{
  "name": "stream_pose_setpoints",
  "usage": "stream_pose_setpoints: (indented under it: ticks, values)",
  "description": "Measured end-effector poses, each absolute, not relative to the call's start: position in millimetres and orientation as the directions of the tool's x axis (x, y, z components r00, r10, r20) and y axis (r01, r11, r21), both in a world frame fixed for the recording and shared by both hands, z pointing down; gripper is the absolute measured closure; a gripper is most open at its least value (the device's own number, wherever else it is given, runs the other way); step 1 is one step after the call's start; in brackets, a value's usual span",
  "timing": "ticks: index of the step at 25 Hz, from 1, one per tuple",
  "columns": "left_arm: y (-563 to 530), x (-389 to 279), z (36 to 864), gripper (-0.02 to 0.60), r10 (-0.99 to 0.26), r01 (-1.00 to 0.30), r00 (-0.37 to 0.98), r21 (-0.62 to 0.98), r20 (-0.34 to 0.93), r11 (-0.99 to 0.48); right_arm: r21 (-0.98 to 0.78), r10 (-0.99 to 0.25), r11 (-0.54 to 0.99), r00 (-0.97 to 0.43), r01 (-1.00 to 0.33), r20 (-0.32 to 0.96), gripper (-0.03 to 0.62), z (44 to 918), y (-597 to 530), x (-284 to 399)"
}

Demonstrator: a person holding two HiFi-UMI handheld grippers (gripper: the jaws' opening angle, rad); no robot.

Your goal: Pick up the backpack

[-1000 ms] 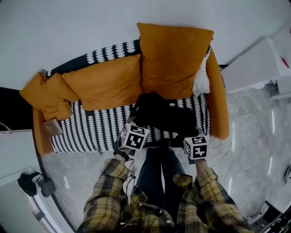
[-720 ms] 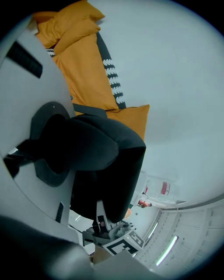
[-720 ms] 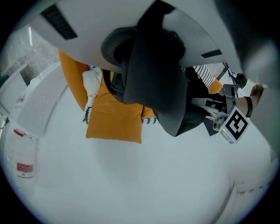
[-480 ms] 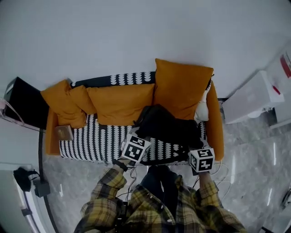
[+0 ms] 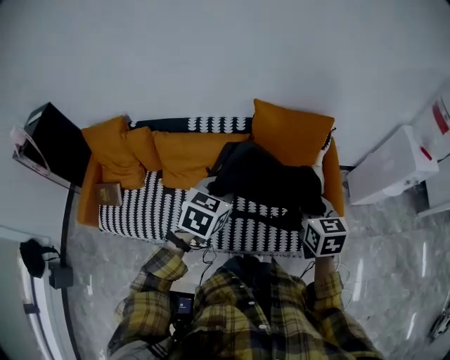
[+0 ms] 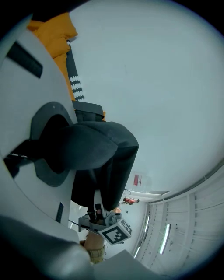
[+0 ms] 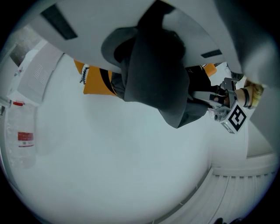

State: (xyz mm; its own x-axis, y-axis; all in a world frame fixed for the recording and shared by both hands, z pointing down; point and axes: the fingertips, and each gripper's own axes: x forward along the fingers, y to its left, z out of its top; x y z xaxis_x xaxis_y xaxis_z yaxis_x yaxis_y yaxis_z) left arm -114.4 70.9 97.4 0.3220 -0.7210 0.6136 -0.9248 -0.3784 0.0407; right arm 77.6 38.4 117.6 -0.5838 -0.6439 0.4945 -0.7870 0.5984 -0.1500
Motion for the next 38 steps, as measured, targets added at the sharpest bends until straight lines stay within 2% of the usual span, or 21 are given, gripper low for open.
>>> stream_pose_setpoints:
  ticks: [8,17,22,38]
  values:
    - [98,-115,46,0.532,-0.796,-0.94,0.304,0.03,0.523,-0.339,-0.124,-0.67,0.658,-0.653,-0.743,0.353,0.554,57,50,73]
    - [134,-118,12,0.532,-0.859,-0.957,0.271,0.026,0.435,-0.289,-0.118,-0.653,0.704,-0.703,-0.7,0.281,0.554,23,72,66]
    - [143,-120,9,0.532,-0.882,-0.968,0.245,0.056,0.402,-0.243,-0.092,-0.63,0.735,-0.727,-0.672,0.273,0.554,15,70,61]
    - [140,-136,19,0.532,-0.871,-0.965,0.261,0.081,0.416,-0.25,-0.105,-0.622,0.731,-0.721,-0.675,0.305,0.554,23,68,47]
